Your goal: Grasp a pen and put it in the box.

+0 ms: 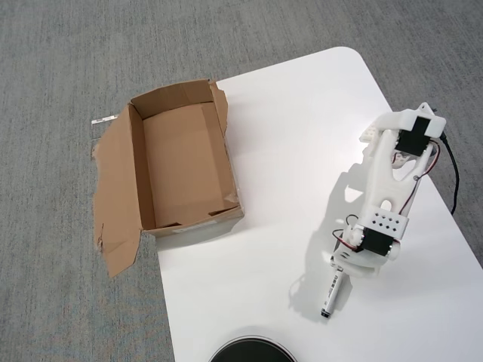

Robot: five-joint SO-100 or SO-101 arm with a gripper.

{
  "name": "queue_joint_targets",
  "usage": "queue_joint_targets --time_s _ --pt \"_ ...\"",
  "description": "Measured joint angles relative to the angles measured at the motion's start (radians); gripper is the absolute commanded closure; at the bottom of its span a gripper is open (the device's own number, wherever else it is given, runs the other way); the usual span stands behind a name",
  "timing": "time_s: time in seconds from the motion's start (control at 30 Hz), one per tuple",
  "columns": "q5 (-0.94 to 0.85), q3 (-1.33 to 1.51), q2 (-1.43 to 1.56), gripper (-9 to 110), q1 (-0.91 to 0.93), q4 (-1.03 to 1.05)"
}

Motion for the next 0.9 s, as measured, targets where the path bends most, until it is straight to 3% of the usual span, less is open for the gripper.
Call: queue_joint_targets --time_s 0.63,0.9 --pt "-0.006 0.0 0.322 101 0.018 0.0" --pt "-0.032 -0.072 0.383 101 0.14 0.002"
